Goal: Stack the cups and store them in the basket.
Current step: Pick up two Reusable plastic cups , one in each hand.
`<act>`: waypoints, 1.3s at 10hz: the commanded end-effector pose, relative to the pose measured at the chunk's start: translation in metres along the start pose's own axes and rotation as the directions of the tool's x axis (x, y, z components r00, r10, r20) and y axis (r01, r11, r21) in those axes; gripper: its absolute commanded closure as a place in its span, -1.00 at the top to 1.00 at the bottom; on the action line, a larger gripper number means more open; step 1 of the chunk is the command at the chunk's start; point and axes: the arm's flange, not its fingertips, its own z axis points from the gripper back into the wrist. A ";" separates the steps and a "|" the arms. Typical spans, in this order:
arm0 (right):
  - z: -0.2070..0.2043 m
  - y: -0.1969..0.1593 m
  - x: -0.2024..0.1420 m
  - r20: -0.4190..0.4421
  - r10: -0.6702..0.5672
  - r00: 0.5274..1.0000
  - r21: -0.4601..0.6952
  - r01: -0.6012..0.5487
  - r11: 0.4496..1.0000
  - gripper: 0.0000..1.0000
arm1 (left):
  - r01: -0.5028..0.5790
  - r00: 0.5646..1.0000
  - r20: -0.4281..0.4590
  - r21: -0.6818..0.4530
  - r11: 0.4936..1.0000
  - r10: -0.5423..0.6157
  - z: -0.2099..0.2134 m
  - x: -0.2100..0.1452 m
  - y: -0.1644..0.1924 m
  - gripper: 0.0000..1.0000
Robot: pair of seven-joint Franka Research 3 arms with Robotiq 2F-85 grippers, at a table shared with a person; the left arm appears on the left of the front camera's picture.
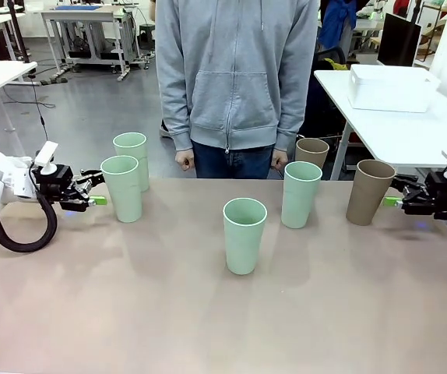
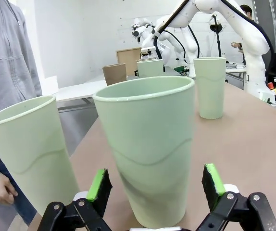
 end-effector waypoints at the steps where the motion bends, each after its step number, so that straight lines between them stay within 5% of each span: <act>1: -0.011 -0.002 -0.001 0.003 -0.033 0.999 -0.034 0.033 0.999 1.00 | -0.028 0.999 0.017 0.029 0.999 0.028 -0.003 0.003 0.008 1.00; 13: -0.042 -0.003 -0.015 0.021 -0.106 0.994 0.001 0.106 0.994 1.00 | -0.103 0.995 0.011 0.004 0.995 0.103 -0.028 0.007 0.013 1.00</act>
